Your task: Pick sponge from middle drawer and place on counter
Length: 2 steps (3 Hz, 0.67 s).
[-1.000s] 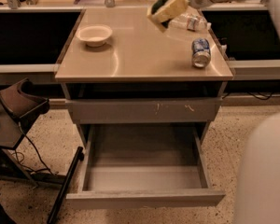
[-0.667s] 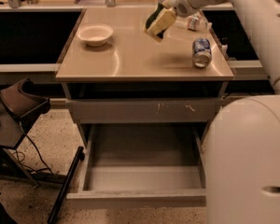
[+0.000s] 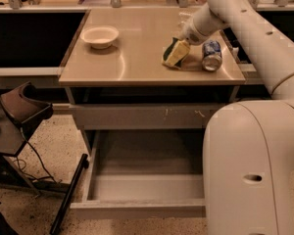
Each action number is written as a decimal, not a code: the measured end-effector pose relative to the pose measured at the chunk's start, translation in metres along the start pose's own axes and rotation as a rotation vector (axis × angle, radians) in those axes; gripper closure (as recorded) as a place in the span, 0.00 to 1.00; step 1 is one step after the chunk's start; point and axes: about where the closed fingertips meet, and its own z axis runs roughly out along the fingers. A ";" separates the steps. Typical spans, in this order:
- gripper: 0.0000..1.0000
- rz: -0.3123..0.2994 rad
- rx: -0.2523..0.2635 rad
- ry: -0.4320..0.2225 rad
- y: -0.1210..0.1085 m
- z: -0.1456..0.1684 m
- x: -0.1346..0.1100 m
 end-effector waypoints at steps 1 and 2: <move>0.81 0.001 -0.006 0.004 0.002 0.002 0.001; 0.58 0.001 -0.006 0.004 0.002 0.002 0.001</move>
Offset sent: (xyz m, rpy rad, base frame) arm -0.0007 0.0002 -0.0026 -0.0017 0.0069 0.0016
